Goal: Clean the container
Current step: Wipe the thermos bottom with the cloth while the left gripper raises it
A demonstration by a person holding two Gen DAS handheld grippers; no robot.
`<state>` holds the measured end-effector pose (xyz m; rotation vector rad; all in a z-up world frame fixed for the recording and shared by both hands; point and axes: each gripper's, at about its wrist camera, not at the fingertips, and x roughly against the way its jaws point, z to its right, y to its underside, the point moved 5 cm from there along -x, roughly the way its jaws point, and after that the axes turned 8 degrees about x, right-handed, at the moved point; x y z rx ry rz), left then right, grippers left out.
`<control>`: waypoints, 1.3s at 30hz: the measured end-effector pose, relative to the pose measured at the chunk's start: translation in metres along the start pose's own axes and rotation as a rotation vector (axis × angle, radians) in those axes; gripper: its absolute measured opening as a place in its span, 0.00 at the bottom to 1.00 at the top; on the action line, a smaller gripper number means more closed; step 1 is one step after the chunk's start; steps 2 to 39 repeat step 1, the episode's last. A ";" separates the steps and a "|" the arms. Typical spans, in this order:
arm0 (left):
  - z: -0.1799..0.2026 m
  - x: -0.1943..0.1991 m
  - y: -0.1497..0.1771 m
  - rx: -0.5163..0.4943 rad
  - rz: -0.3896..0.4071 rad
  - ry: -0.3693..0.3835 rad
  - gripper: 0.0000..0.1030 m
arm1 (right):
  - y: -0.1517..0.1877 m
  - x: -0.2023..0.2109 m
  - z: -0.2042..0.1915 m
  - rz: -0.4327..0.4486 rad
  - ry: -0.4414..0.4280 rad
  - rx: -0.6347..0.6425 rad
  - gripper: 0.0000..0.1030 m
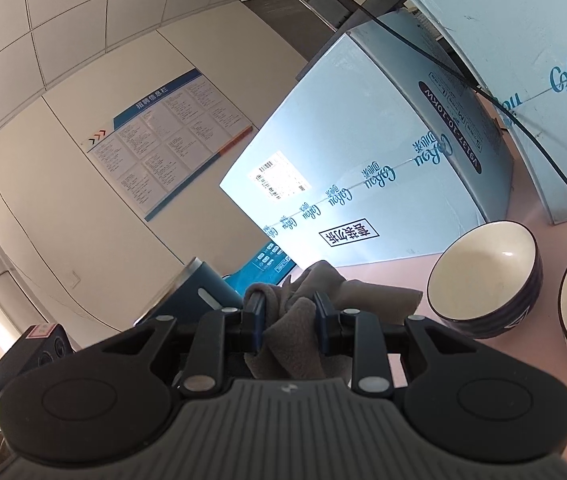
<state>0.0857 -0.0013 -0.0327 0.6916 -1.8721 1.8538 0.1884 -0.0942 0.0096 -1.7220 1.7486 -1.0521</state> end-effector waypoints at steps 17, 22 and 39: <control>0.000 0.000 0.000 0.003 0.002 0.001 0.94 | 0.000 0.000 -0.001 0.000 -0.001 0.004 0.29; 0.000 0.000 0.000 0.003 0.002 0.001 0.94 | 0.000 0.000 -0.001 0.000 -0.001 0.004 0.29; 0.000 0.000 0.000 0.003 0.002 0.001 0.94 | 0.000 0.000 -0.001 0.000 -0.001 0.004 0.29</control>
